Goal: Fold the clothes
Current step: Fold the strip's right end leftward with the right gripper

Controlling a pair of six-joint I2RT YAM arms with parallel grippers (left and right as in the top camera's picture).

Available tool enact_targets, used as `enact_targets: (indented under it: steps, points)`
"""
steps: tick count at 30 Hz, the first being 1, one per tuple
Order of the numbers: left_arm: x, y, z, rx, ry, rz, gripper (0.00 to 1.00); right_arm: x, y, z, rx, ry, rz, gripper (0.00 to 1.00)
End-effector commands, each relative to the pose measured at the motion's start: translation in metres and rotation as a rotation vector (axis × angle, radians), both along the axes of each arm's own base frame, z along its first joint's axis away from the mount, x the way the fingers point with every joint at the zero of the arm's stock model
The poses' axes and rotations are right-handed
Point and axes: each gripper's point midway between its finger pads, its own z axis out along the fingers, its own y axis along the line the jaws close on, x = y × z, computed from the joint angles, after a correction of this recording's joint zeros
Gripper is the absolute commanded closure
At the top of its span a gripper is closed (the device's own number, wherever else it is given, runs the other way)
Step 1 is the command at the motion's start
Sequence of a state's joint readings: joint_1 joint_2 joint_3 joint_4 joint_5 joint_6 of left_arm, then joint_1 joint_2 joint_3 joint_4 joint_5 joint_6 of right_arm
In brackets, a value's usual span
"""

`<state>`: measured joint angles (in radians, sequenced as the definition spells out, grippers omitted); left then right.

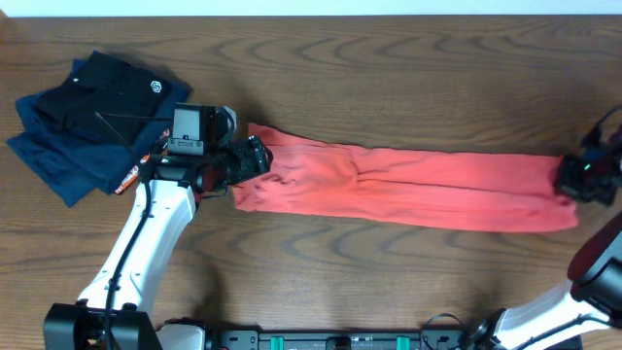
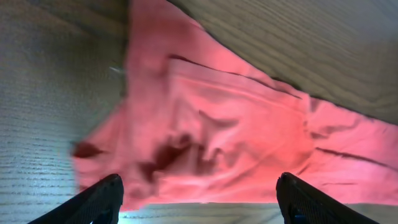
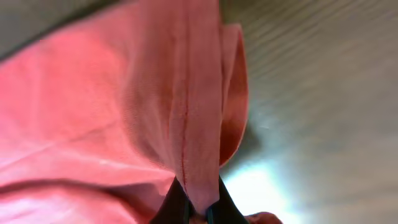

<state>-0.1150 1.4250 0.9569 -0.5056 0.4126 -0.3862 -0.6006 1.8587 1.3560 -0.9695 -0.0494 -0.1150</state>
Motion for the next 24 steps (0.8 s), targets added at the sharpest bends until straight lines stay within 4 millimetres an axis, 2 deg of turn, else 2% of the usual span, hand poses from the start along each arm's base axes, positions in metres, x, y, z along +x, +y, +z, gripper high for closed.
enact_targets:
  steps: [1, 7, 16, 24]
  points:
    - [0.000, 0.002, 0.000, 0.017, -0.006, -0.018, 0.20, 0.008, 0.006, 0.039, -0.079, -0.047, 0.008, 0.99]
    - [-0.002, 0.002, -0.001, 0.017, 0.006, -0.018, 0.20, 0.003, 0.063, 0.039, -0.018, 0.054, 0.088, 0.99]
    - [-0.007, 0.002, -0.004, 0.020, 0.028, -0.018, 0.20, 0.014, 0.153, 0.038, 0.003, 0.107, 0.217, 0.99]
    - [-0.010, 0.003, -0.005, 0.021, 0.044, -0.018, 0.20, 0.021, 0.204, 0.037, -0.004, 0.091, 0.307, 0.99]
